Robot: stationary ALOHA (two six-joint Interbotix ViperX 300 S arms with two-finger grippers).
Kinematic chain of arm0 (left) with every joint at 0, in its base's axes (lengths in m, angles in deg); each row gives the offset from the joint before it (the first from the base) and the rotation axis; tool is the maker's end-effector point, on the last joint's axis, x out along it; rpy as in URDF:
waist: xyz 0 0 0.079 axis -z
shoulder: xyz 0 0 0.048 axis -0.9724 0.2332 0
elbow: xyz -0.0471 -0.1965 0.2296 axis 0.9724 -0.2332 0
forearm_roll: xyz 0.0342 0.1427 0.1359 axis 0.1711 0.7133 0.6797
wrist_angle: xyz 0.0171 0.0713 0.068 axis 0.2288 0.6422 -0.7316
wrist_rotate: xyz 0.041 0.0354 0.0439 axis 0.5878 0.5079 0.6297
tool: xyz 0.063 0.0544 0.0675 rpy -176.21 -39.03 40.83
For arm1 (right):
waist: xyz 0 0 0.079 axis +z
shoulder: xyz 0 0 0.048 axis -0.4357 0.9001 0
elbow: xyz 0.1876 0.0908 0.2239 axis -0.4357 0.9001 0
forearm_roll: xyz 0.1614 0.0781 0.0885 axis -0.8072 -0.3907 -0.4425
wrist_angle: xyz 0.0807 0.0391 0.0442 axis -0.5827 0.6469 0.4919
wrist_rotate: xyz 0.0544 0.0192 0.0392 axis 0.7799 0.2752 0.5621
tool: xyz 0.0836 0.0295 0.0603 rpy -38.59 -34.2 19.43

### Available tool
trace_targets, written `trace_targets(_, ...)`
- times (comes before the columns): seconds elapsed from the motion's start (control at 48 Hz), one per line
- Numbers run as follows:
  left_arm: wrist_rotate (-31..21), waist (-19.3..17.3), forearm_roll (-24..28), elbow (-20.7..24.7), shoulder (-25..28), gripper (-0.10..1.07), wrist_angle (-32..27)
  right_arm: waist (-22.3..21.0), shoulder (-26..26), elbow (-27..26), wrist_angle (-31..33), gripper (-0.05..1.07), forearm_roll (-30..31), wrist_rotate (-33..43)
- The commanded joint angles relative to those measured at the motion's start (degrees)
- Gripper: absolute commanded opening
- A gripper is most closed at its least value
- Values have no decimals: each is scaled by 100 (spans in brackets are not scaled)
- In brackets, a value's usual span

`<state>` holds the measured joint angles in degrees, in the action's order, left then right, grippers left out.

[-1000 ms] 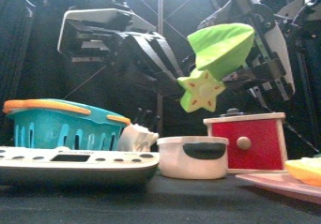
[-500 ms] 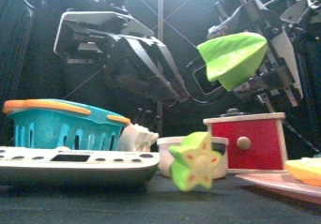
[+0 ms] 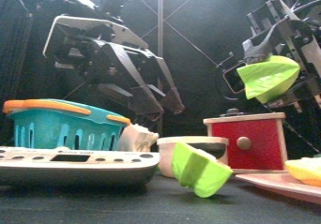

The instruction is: Assemble starfruit

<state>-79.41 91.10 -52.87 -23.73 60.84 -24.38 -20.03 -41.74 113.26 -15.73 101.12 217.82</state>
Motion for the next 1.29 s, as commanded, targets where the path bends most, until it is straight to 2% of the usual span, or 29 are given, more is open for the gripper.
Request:
trace_targets(0.0, -53, 53, -264, 211, 123, 90, 141, 105, -290, 53, 149, 65, -123, -35)
trace_targets(0.188, -70, 88, -1740, 202, 255, 92, 396, 176, -281, 44, 237, 65, -158, -70)
trace_targets(0.292, -44, 105, -2118, 79, 185, 96, 510, 176, -237, -9, 229, 65, -97, -79)
trace_targets(0.646, -44, 360, -2153, 167, 571, 100, 677, 149, -193, -53, 246, 65, 9, -79)
trace_targets(1.271, -62, 211, -2153, 589, 1213, 100, 686, 185, -44, -70, 272, 65, 105, -70)
